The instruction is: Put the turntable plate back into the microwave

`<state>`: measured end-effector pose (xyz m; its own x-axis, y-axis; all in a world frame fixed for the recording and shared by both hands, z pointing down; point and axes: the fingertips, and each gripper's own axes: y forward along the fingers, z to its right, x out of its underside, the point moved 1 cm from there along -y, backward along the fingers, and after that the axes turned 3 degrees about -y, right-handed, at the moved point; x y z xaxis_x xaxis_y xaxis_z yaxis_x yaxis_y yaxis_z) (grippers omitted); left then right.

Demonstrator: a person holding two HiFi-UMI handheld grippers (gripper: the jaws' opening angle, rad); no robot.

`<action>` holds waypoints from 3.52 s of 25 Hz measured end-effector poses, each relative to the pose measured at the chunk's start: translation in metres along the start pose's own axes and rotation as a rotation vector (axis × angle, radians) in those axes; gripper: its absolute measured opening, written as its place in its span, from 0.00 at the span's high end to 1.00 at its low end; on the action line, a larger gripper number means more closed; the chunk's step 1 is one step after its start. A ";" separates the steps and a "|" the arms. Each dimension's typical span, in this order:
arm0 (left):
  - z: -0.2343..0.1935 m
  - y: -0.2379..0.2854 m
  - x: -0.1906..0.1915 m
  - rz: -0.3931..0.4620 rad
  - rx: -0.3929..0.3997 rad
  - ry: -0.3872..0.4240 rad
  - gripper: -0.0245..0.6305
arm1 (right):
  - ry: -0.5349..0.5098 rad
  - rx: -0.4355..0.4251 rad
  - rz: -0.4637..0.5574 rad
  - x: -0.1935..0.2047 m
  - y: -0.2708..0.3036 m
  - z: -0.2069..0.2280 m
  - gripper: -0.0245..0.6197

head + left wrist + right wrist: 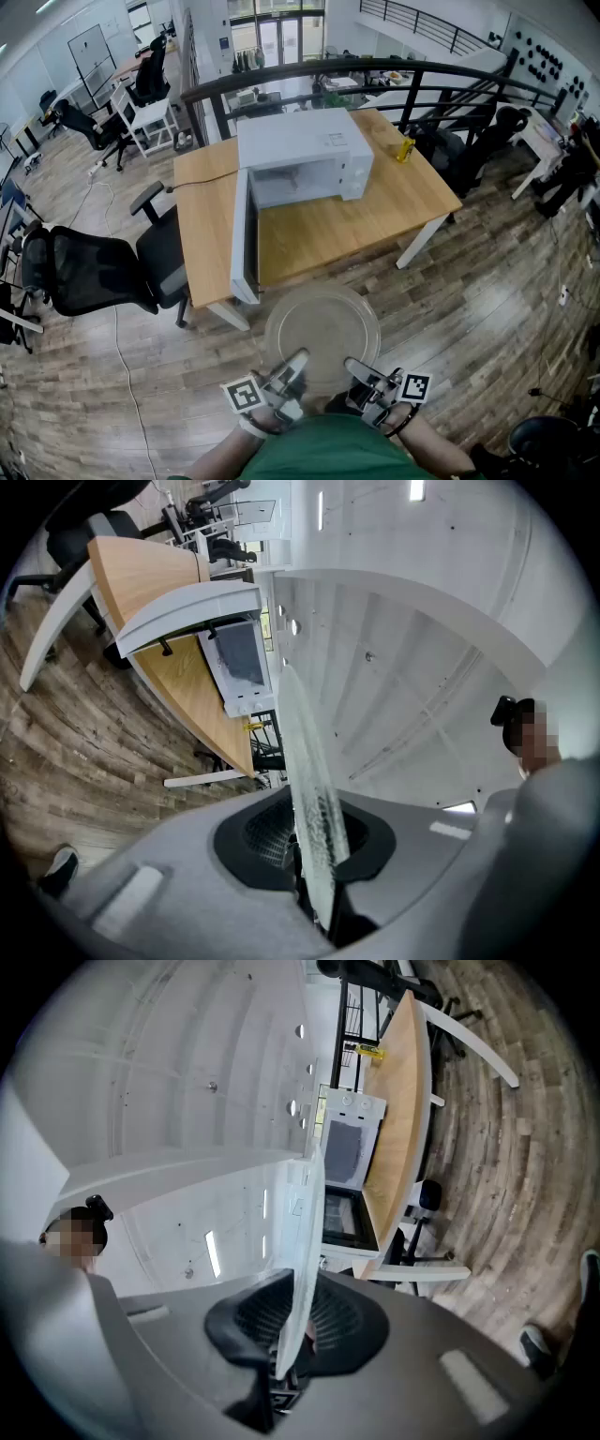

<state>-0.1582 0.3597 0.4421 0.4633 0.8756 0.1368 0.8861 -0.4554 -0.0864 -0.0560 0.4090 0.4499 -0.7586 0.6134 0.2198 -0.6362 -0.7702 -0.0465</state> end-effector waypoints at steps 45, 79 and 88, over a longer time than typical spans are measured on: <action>0.006 0.173 -0.100 0.334 0.002 -0.051 0.89 | -0.009 0.001 -0.022 -0.220 0.070 0.019 0.90; -0.139 0.295 -0.302 0.362 -0.055 -0.138 0.89 | 0.025 0.045 -0.027 -0.371 0.255 0.163 0.89; -0.168 0.318 -0.327 0.420 -0.072 -0.113 0.89 | 0.041 0.032 -0.104 -0.401 0.282 0.194 0.89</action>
<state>-0.0262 -0.0986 0.5359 0.7826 0.6225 -0.0041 0.6218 -0.7820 -0.0420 0.0963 -0.0886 0.5379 -0.6943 0.6964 0.1815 -0.7074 -0.7068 0.0060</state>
